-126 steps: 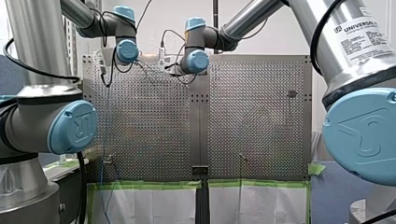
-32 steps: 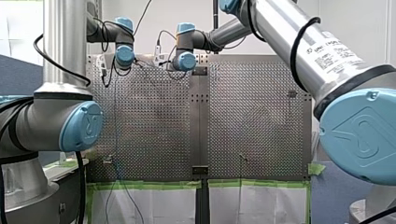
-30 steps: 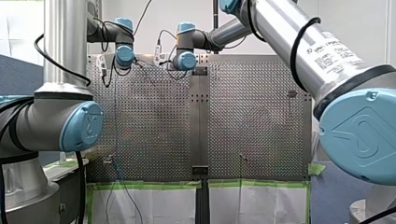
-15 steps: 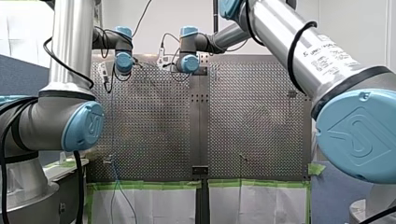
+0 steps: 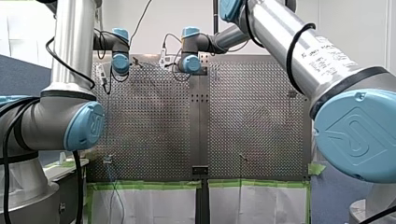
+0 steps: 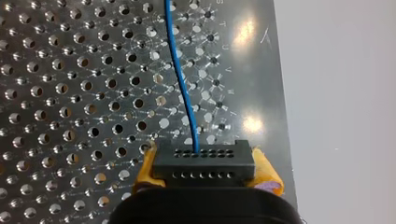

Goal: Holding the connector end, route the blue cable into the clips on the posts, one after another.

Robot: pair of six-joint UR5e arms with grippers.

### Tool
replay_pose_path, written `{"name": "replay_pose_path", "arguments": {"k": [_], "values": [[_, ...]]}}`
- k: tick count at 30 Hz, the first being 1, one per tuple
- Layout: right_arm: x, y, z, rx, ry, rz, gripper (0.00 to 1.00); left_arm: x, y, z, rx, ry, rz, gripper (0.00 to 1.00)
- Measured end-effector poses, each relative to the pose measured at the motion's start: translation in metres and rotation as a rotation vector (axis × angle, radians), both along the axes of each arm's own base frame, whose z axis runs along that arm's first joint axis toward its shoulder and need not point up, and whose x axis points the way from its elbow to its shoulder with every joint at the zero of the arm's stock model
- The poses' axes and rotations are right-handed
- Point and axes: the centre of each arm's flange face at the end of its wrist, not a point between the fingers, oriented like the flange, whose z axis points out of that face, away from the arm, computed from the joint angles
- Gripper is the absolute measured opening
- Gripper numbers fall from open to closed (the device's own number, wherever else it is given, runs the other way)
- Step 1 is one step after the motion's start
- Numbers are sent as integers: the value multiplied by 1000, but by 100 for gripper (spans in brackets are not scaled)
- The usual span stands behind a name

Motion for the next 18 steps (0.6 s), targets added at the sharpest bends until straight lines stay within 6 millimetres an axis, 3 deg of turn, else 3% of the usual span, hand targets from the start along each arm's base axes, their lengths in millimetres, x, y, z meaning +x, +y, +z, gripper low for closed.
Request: {"name": "replay_pose_path", "arguments": {"k": [9, 10, 11, 12, 14, 15, 17, 18], "values": [[-1, -3, -1, 1, 2, -1, 0, 3, 1, 1, -38, -25, -27, 0], [-2, -3, -1, 1, 3, -2, 0, 3, 2, 2, -43, -31, -28, 4], [-2, -4, -1, 2, 3, -2, 0, 4, 3, 3, -47, -37, -29, 17], [-2, -4, -1, 3, 4, -3, 0, 4, 3, 3, -52, -42, -31, 17], [-3, -4, -2, 5, 7, -3, 0, 5, 3, 3, -68, -52, -41, 36], [-3, -4, -2, 6, 8, -4, 0, 5, 2, 3, -76, -54, -45, 36], [-3, -5, -2, 7, 9, -5, 0, 4, 2, 3, -96, -55, -48, 54], [-4, -5, -2, 7, 9, -5, 0, 4, 2, 3, -102, -52, -48, 54]]}}
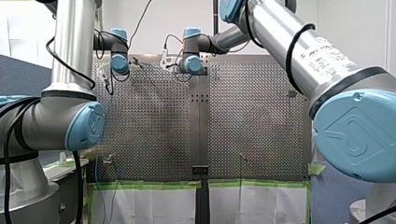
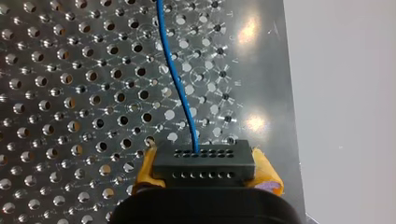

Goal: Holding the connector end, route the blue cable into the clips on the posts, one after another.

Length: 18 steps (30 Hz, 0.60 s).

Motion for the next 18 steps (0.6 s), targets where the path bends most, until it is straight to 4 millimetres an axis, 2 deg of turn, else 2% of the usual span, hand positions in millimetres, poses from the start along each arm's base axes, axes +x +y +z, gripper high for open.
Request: {"name": "replay_pose_path", "arguments": {"k": [1, 2, 3, 5, 6, 7, 18], "values": [[0, 0, 0, 0, 0, 0, 0, -1, 0, -1, -7, 6, 0, 61], [0, -1, 0, 0, 0, -1, 0, -1, 0, -1, -10, 12, -1, 74], [0, -1, 0, 1, 0, -1, 0, -2, 0, -2, -13, 17, -1, 74], [0, -1, 0, 1, 1, -1, 0, -4, -1, -4, -17, 34, 1, 91], [-1, -1, 0, 1, 1, -1, 0, -5, -1, -5, -19, 42, 4, 91], [-1, -1, 0, 1, 1, -1, 0, -6, -1, -6, -21, 53, 10, 100], [-1, -1, 0, 1, 1, -1, 0, -25, -2, -10, -65, 141, 91, 100]]}}
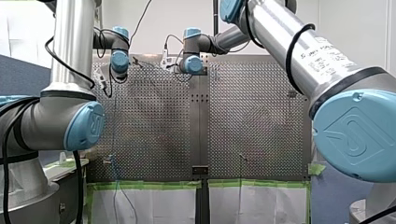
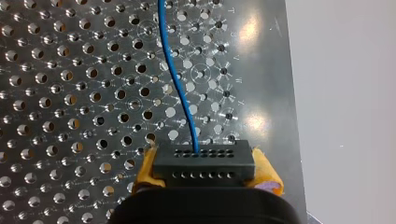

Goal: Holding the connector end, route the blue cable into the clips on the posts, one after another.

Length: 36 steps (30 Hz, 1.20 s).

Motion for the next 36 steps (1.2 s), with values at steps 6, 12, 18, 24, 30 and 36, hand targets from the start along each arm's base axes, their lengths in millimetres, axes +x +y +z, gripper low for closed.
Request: {"name": "replay_pose_path", "arguments": {"k": [6, 12, 18, 24, 30, 36], "values": [[-1, -1, 0, 5, 5, -1, 0, -16, -5, 18, -42, -7, -20, 100], [-3, -1, -1, 10, 12, -2, 0, -39, -10, 31, -47, 11, -32, 100], [-3, -1, -1, 13, 14, -2, 0, -64, -14, 28, -64, 62, -35, 100], [-3, 0, -1, 14, 16, -2, 0, -94, -24, 24, -75, 105, -66, 100], [-3, 0, -1, 14, 16, -2, 0, -120, -36, 37, -66, 95, -102, 100], [-4, -1, -1, 14, 16, -3, 0, -139, -47, 60, -38, 41, -151, 100]]}}
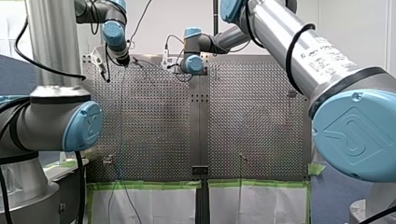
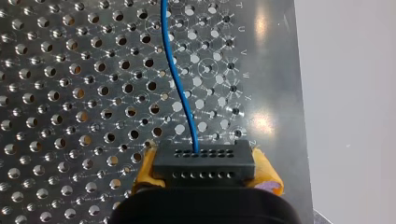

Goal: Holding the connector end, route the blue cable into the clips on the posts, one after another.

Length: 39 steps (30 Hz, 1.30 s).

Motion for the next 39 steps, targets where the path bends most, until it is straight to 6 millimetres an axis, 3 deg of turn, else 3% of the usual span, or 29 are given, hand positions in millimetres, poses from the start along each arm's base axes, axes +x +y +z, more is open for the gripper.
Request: {"name": "replay_pose_path", "arguments": {"k": [7, 15, 29, 39], "values": [[0, 0, 0, 0, 0, 1, 0, -16, -12, 19, 63, -49, -49, 100], [0, 0, 0, 1, 2, 1, 0, -20, -20, 21, 137, -43, -80, 100], [0, 0, 0, 2, 3, 1, 0, -2, -31, -8, 281, 59, -124, 100], [0, 0, 0, 2, 3, 1, 0, 0, -31, -11, 356, 80, -105, 100]]}}
